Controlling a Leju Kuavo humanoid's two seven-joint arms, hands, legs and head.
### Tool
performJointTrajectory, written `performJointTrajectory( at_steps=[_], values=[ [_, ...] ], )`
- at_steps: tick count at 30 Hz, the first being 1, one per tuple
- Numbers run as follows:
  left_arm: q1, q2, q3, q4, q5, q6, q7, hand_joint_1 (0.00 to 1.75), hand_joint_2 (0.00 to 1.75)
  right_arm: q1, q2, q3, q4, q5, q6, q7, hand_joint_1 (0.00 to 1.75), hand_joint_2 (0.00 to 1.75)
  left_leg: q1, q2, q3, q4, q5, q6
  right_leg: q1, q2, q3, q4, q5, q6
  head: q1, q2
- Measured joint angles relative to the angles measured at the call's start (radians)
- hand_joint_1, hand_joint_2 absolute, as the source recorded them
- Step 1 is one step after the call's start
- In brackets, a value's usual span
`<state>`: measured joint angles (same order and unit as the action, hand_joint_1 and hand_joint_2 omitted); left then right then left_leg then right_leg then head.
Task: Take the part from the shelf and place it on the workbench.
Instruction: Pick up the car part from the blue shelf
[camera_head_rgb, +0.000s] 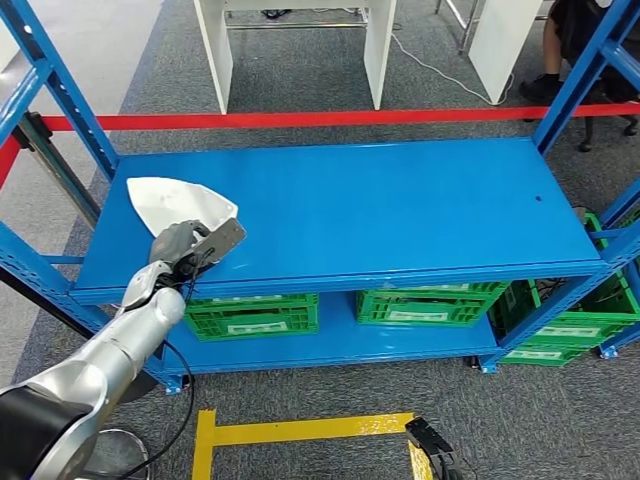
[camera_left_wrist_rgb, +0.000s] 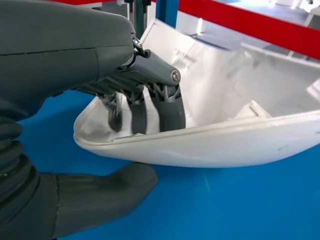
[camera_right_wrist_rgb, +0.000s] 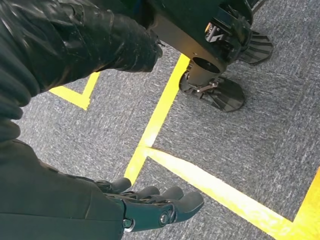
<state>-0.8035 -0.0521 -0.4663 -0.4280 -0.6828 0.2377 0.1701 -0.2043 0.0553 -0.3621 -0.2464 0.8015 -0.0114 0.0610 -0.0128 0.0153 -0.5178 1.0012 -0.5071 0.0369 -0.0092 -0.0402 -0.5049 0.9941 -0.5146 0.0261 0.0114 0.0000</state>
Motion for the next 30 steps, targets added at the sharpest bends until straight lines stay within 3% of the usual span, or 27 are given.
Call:
performJointTrajectory(
  at_steps=[15, 30],
  values=[
    [-0.015, 0.002, 0.002, 0.0, 0.001, -0.006, -0.004, 1.75, 1.75, 0.0, 0.0, 0.001, 0.0, -0.002, 0.0, 0.0, 0.0, 1.75, 0.0, 0.0, 0.002, 0.0, 0.001, 0.0, 0.0, 0.0, 0.001, 0.001, 0.0, 0.0, 0.0, 0.0],
    [0.013, 0.006, 0.065, -0.05, 0.081, -0.029, -0.122, 1.75, 1.75, 0.011, 0.0, 0.01, 0.0, -0.04, -0.004, -0.014, 0.0, 1.75, 0.0, 0.0, 0.002, 0.0, 0.001, 0.0, 0.0, -0.001, 0.001, 0.001, 0.0, 0.0, 0.0, 0.0]
  ],
)
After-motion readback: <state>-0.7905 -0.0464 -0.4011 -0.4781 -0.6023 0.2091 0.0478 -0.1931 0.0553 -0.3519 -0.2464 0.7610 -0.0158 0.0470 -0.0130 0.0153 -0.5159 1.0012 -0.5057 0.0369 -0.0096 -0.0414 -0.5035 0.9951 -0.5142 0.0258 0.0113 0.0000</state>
